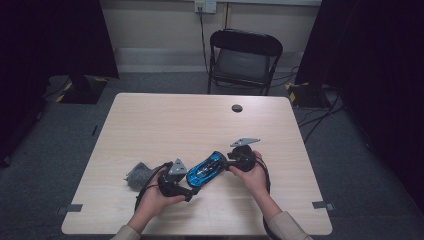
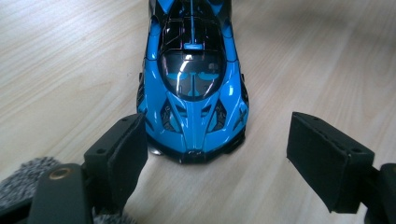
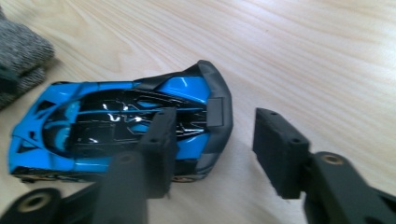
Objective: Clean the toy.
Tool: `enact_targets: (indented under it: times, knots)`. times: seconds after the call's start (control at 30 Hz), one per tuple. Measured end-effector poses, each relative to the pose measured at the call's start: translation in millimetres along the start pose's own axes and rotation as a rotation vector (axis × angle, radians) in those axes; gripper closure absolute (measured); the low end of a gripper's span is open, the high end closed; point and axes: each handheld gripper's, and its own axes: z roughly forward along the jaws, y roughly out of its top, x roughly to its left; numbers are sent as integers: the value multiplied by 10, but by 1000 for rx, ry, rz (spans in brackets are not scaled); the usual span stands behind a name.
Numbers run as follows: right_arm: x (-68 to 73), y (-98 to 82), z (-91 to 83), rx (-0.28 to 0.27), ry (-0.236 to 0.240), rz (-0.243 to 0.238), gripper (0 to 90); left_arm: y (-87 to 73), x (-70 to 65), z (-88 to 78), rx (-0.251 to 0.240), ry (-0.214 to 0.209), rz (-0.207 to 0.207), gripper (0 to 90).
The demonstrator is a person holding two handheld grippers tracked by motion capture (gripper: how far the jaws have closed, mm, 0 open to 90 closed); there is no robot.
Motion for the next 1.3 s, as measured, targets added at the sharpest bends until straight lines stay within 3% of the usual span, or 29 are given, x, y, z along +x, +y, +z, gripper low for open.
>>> enact_targets:
  times: [0.3, 0.77, 0.93, 1.07, 1.17, 1.3]
  knots:
    - [-27, -15, -24, -2, 38, 47, 639, -5, -64, 125, 31, 55, 46, 161]
    - [-22, -28, -43, -9, 40, 51, 648, -55, 5, 144, 7, 57, 20, 164]
    - [15, -36, -48, -9, 32, 48, 571, -55, 32, 143, -1, 47, 11, 176]
    - [69, -45, -102, 6, 15, 14, 424, -32, 43, 163, -15, 47, 14, 183]
    - [92, -70, -171, -7, 22, 21, 389, -15, 38, 195, -17, 47, 15, 167]
    - [133, -129, -237, 17, 36, -2, 395, 10, 36, 209, -21, 45, 13, 156]
